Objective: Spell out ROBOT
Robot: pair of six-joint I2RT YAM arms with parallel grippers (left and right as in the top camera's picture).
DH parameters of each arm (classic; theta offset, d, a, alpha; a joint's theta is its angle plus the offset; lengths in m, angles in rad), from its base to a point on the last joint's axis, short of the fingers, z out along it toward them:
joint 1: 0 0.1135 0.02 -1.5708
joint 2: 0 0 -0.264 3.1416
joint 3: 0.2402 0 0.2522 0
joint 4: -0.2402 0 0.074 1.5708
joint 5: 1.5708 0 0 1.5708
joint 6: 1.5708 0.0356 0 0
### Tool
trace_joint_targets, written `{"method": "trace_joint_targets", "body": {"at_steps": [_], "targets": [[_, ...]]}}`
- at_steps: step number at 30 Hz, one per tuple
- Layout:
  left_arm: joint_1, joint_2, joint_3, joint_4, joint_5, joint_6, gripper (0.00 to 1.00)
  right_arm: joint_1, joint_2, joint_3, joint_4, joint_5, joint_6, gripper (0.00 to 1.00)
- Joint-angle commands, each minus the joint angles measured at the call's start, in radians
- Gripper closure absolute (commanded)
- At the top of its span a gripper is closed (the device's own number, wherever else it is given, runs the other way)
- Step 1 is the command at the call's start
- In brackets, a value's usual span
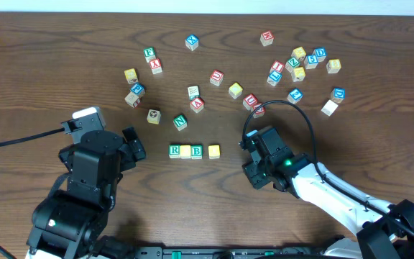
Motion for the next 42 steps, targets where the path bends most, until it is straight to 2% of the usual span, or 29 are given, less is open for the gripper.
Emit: {"method": "trace_joint_targets", "body": {"at_steps": [1, 13, 21, 26, 32, 34, 37, 42], "targets": [[0.005, -0.001, 0.023, -0.001, -0.013, 0.014, 0.01, 0.003, -0.006, -0.005, 0.000, -0.005, -0.003, 0.47], [0.005, -0.001, 0.023, -0.001, -0.013, 0.014, 0.01, 0.003, -0.006, -0.005, 0.007, -0.003, -0.077, 0.55], [0.005, -0.001, 0.023, -0.001, -0.013, 0.014, 0.01, 0.010, -0.006, -0.005, 0.011, -0.045, -0.123, 0.50], [0.005, -0.001, 0.023, -0.001, -0.013, 0.014, 0.01, 0.043, -0.006, -0.005, 0.011, -0.047, -0.153, 0.41], [0.005, -0.001, 0.023, -0.001, -0.013, 0.014, 0.01, 0.046, -0.006, -0.012, 0.011, -0.028, -0.162, 0.40], [0.005, 0.000, 0.023, -0.001, -0.013, 0.014, 0.01, 0.046, -0.006, -0.020, 0.021, -0.028, -0.158, 0.45], [0.005, 0.000, 0.023, -0.001, -0.013, 0.014, 0.02, 0.046, -0.006, -0.027, 0.027, -0.025, -0.143, 0.63], [0.005, 0.000, 0.023, -0.001, -0.013, 0.014, 0.01, 0.046, -0.006, -0.027, 0.029, -0.024, -0.139, 0.70]]}}
